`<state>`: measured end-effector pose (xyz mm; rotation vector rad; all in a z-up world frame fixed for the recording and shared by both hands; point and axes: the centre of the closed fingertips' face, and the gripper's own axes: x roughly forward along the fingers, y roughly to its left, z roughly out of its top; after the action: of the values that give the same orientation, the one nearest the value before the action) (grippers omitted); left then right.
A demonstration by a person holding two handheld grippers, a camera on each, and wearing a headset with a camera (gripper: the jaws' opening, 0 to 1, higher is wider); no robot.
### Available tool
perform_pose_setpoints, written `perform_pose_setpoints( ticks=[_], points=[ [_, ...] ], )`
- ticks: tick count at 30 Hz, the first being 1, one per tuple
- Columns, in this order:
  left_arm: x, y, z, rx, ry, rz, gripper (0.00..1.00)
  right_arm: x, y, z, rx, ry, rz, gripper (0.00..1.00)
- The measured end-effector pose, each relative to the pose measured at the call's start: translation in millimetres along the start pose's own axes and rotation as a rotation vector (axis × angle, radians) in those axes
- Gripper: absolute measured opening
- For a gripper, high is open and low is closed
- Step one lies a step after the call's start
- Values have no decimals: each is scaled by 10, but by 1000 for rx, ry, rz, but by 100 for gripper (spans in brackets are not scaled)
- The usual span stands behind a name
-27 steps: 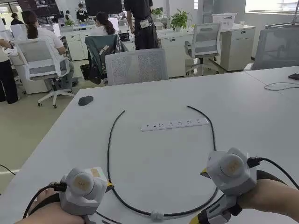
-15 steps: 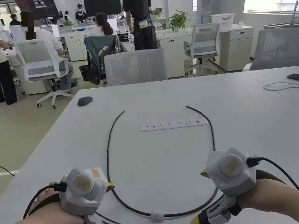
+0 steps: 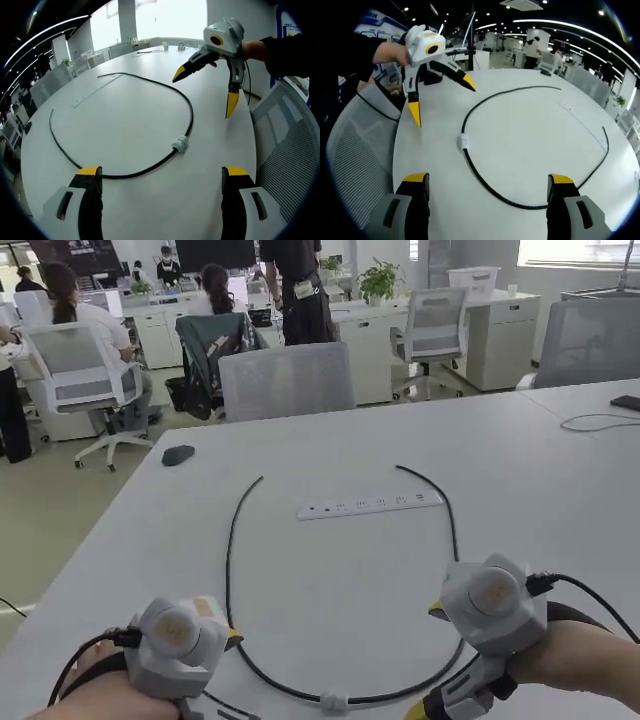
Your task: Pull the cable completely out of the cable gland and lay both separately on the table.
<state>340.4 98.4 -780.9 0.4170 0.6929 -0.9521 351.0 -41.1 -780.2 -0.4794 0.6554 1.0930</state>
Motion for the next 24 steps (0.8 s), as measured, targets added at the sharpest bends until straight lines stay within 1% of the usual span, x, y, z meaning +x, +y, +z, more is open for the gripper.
perform_pose_setpoints(
  ticks=[1,3,5,8,11,13,16,18,19,22,24],
  points=[
    [0,2,-1,0,0,0,99,3,4,6,4,-4,2,99],
    [3,-6,-13,-26,-2,-6,99,15,35,50,17,-28,16,99],
    [4,-11,-1,-37,-14,-10,99,31,36,52,12,-24,14,99],
    [6,-8,-5,-33,-10,-10,99,47,37,57,14,-26,18,99],
    [3,12,7,-35,-17,-5,99,60,31,57,9,-24,19,99],
    [3,23,-2,-33,-14,-4,99,70,24,53,12,-23,20,99],
    [5,42,-13,-38,-13,-2,99,75,17,35,7,-12,19,98],
    [2,54,-21,-29,-8,4,99,76,23,46,16,-20,20,99],
    [2,50,-16,-30,-9,2,99,79,33,59,21,-28,27,99],
    [11,67,-2,-31,-15,2,99,88,49,62,5,-23,34,99],
    [15,73,7,-33,-18,1,99,94,48,58,8,-20,36,99]
  ],
)
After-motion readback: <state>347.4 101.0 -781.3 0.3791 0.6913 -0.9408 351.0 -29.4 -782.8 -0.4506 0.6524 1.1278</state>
